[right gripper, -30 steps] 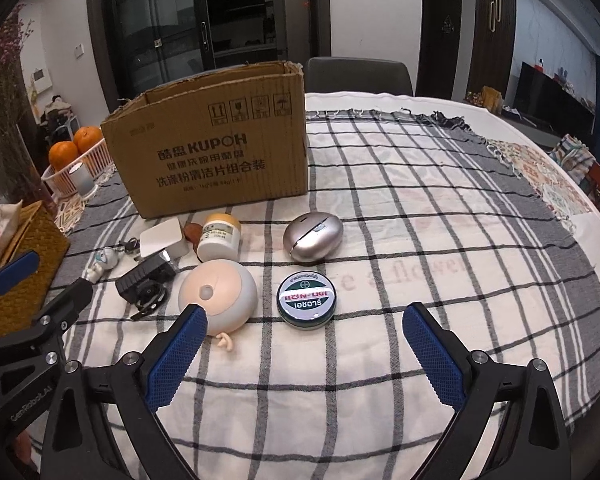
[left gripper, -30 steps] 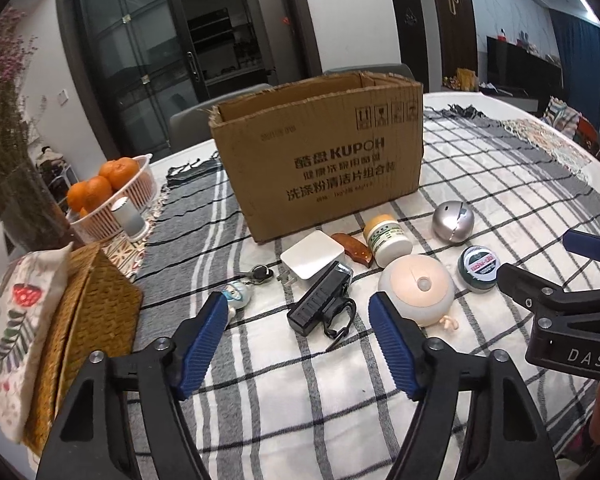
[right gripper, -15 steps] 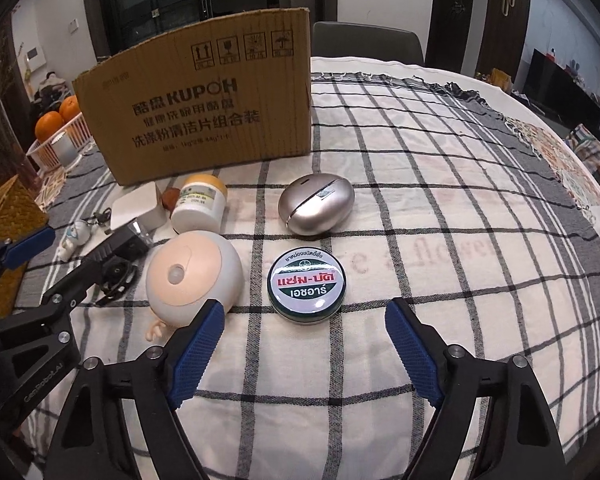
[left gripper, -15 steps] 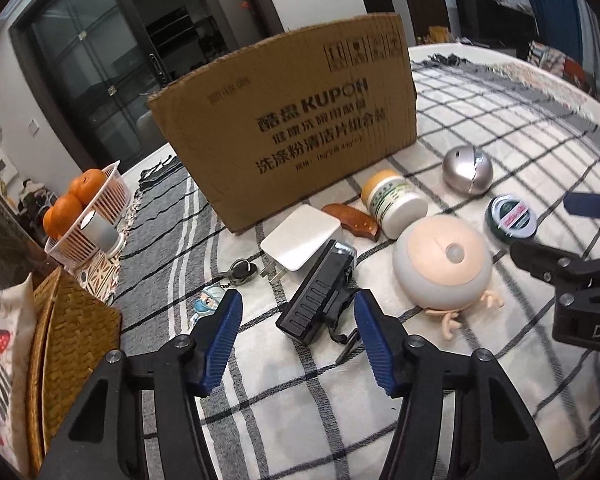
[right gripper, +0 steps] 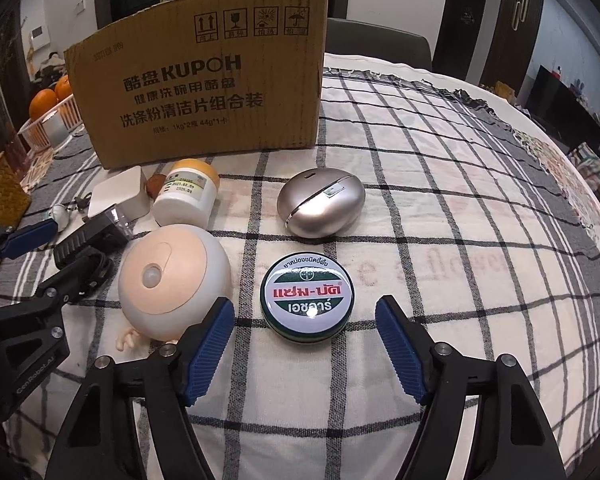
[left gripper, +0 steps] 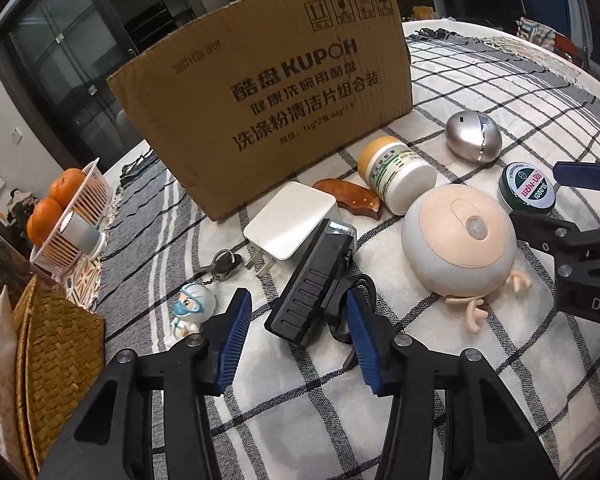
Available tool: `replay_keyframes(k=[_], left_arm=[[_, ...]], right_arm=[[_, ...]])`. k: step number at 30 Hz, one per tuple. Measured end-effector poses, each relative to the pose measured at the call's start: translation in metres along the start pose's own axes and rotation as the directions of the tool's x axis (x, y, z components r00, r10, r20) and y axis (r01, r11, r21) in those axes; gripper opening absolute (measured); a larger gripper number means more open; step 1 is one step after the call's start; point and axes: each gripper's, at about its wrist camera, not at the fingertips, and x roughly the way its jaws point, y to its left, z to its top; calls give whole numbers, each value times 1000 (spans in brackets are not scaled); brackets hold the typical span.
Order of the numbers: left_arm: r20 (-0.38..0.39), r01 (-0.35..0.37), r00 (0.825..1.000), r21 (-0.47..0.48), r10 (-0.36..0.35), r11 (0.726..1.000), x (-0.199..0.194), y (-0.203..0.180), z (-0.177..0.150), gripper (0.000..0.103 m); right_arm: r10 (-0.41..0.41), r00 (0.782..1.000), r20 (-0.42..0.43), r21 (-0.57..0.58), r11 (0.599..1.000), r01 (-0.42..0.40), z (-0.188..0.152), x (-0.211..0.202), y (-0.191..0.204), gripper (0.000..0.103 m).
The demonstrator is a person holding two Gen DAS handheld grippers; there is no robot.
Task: Organize rigid objects
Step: 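Grasp the green-lidded tin with the right tool while the left grasps the black charger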
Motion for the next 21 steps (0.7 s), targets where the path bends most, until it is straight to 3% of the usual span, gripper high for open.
replay_keyframes(k=[13, 15, 21], left_arm=[[19, 81, 997, -58, -80, 995, 12, 4, 3, 41], [26, 87, 996, -83, -85, 993, 12, 4, 2, 41], [39, 102, 995, -154, -97, 983, 8, 7, -1, 37]], right_arm=[[18, 1000, 1, -12, 1000, -18, 6, 14, 1, 60], [21, 1000, 3, -3, 1000, -21, 7, 15, 0, 53], [31, 999, 8, -10, 999, -31, 8, 15, -2, 53]])
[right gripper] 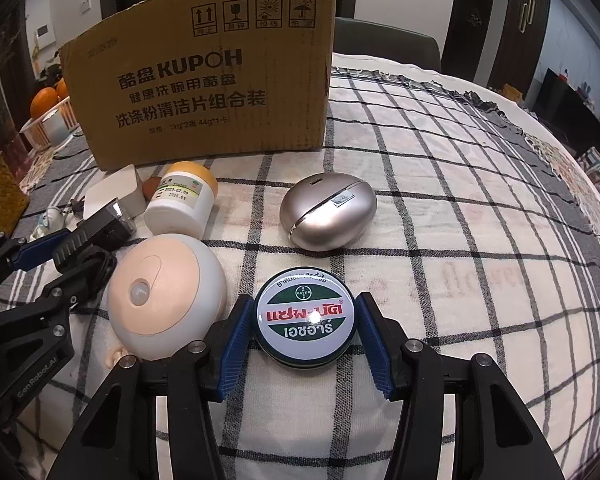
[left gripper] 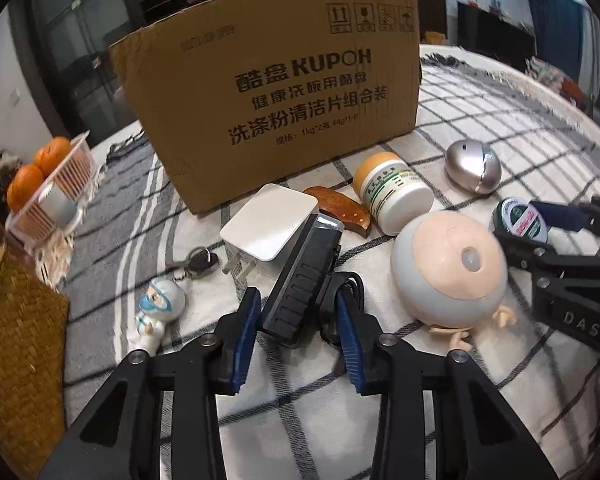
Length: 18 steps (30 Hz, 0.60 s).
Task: Organize rigid objects
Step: 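Grasp the green-lidded tin with the right tool while the left grasps the black charger, then carry the tin and charger into the box and open both tools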
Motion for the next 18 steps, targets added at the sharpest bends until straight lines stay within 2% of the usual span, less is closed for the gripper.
replay_keyframes(k=[4, 10, 18], left_arm=[[9, 14, 1000, -49, -14, 999, -7, 0, -2, 36], [60, -1, 998, -93, 6, 996, -30, 1, 2, 36], [112, -16, 993, -176, 36, 984, -63, 10, 13, 36]], right_arm=[[1, 1000, 19, 2, 1000, -1, 1, -6, -1, 53], [7, 998, 64, 1, 1000, -7, 3, -21, -2, 53], [54, 990, 130, -4, 999, -54, 11, -47, 1, 53]])
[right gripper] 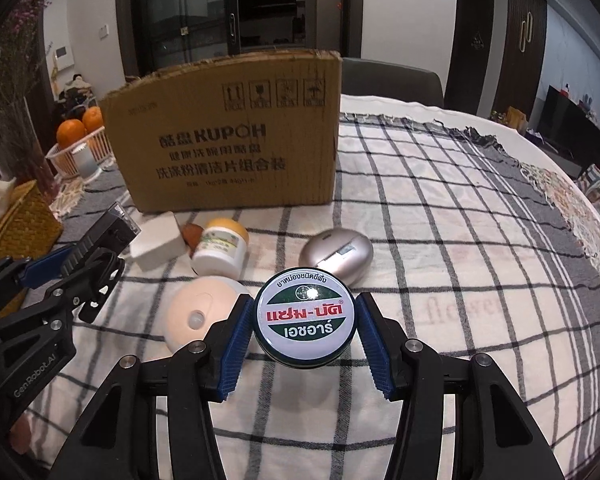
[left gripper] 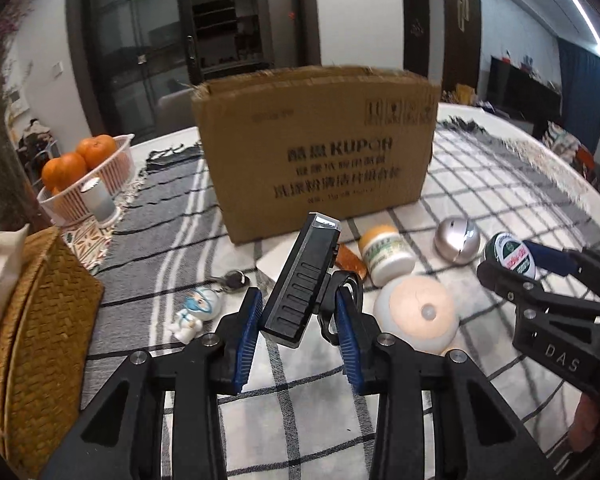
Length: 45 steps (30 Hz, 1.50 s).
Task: Organize rigid objects
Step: 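Carry the tin and charger into the box and open both tools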
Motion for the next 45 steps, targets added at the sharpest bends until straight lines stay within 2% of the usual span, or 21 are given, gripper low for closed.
replay_keyframes(k=[11, 20, 29, 36, 45], left_arm=[[52, 16, 999, -100, -11, 995, -27, 13, 25, 36], [114, 8, 993, -108, 5, 994, -35, 18, 58, 36], [133, 17, 991, -119, -1, 993, -31, 27, 96, 36], [129, 34, 992, -129, -17, 991, -25, 32, 124, 37], [81, 37, 996, -122, -27, 992, -3, 39, 164, 37]], right_arm=[[67, 993, 95, 19, 997, -69, 27, -31, 7, 53], [89, 983, 160, 34, 995, -95, 57, -42, 9, 53], [103, 972, 212, 43, 992, -115, 97, -42, 6, 53], [134, 968, 211, 55, 987, -148, 128, -33, 1, 53], [161, 978, 135, 30, 986, -167, 175, -8, 2, 53]])
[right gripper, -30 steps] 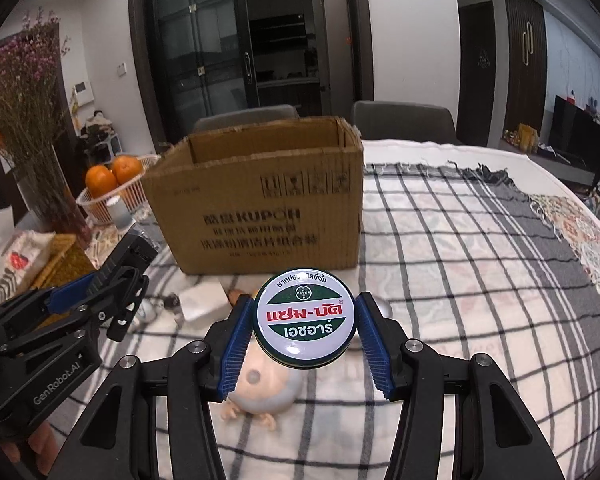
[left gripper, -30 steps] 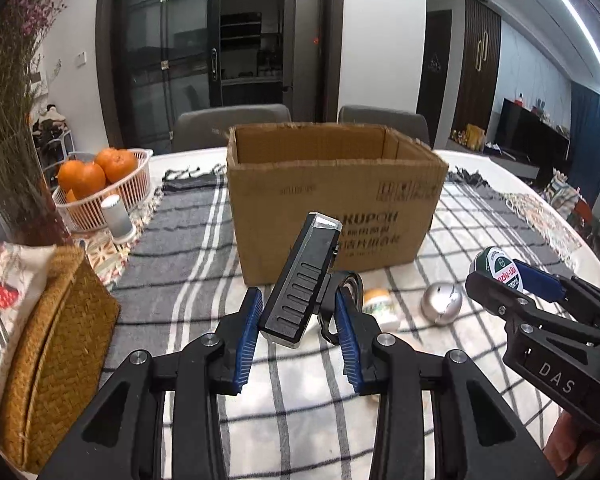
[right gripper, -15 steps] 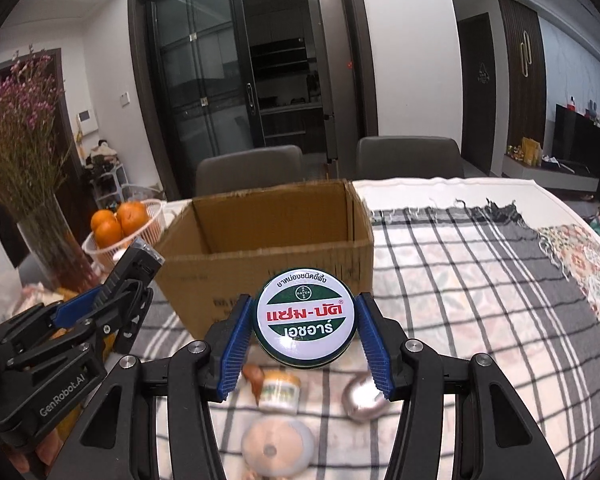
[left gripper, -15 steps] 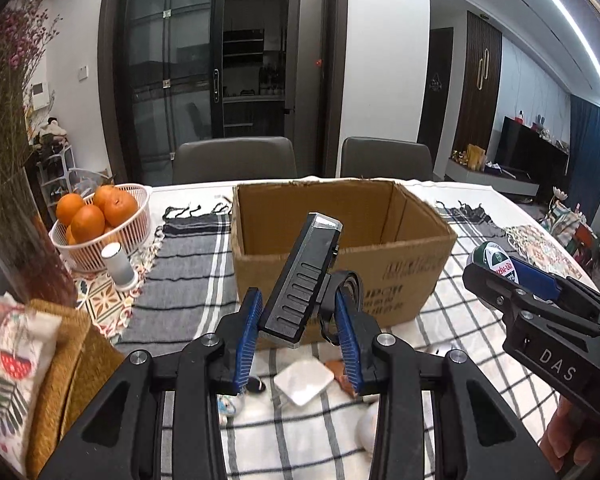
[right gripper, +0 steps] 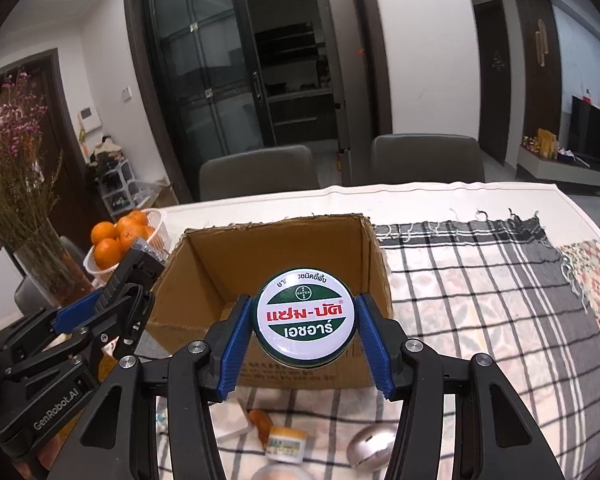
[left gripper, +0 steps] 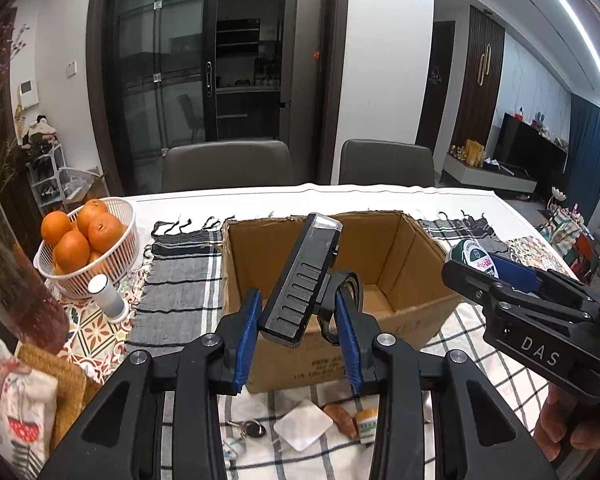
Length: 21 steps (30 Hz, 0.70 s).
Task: Organize rigid objects
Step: 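Carry the tin and charger into the box and open both tools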
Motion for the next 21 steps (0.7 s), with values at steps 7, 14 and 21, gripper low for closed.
replay_keyframes(k=[7, 14, 21], left_arm=[[-76, 5, 997, -9, -6, 1000, 30, 3, 18, 37], [-173, 4, 985, -28, -9, 1000, 61, 6, 28, 37], [-271, 15, 962, -50, -29, 999, 87, 10, 30, 37]], right_arm=[[3, 997, -81, -22, 1000, -4, 21, 28, -3, 53], [4, 984, -177, -36, 999, -11, 34, 57, -7, 53], [6, 962, -274, -39, 999, -18, 42, 85, -14, 53]])
